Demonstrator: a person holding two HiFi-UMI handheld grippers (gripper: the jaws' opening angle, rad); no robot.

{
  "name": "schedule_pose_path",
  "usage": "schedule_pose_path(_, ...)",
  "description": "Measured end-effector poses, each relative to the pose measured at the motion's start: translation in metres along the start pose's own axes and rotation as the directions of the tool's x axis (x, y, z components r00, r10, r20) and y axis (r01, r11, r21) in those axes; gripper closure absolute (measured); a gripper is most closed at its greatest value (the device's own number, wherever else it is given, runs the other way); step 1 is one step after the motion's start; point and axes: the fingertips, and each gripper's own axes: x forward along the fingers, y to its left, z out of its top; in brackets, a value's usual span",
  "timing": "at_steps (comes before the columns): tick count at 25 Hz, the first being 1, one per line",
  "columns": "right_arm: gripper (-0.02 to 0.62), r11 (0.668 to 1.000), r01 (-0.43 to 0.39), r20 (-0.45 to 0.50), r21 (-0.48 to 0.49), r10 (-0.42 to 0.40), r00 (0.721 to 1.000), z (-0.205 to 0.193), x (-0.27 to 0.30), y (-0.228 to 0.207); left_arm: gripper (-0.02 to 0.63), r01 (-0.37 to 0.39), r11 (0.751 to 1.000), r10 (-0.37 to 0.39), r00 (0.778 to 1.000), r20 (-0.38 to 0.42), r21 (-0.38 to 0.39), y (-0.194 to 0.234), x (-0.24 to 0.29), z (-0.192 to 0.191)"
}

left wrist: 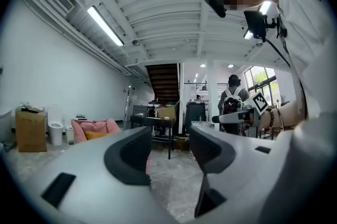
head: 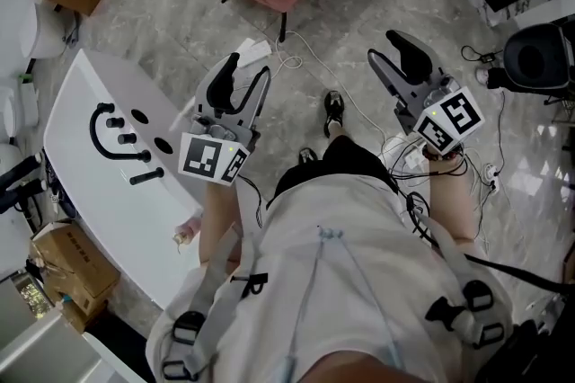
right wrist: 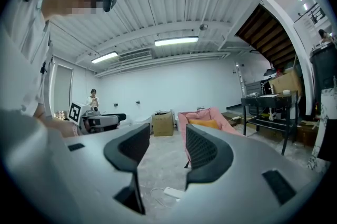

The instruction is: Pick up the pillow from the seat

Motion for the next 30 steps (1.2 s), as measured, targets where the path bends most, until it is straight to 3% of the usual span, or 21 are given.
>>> schedule_pose_path(6,0.332,0.998,-0.066,-0.033,-0.002,0.066,0.997,0.000,0.045,-0.052,0.331,-0.024,1.000,0.023,0.999,-0.035,-0.011,0.029,0.057,-0.006)
schedule_pose_path(9,0.301,0.996,-0.082,-0.058,-0.018,0.081,0.995,0.007,0.069,-0.093,0.251,-0.019,1.000,0.020,0.997,-0.076,0.015,0.045,0.095,-0.008)
schedule_pose_path(17,0.234,0.991,-0.130,-0.106,-0.008,0.128,0.986,0.012,0.115,-0.191,0.206,-0.103,0.995,0.103,0.989,-0.104,0.005,0.079,0.177,-0.012)
schedule_pose_path(23,0.222,0.987,-0.163,-0.105,0.006,0.162,0.981,0.017,0.144,-0.220,0.167,-0.135,0.991,0.135,0.985,-0.109,0.005,0.098,0.207,-0.011)
schedule_pose_path(30,0.222,0.990,-0.141,-0.095,0.018,0.142,0.985,0.021,0.173,-0.248,0.167,-0.173,0.985,0.172,0.981,-0.090,0.001,0.138,0.229,-0.013)
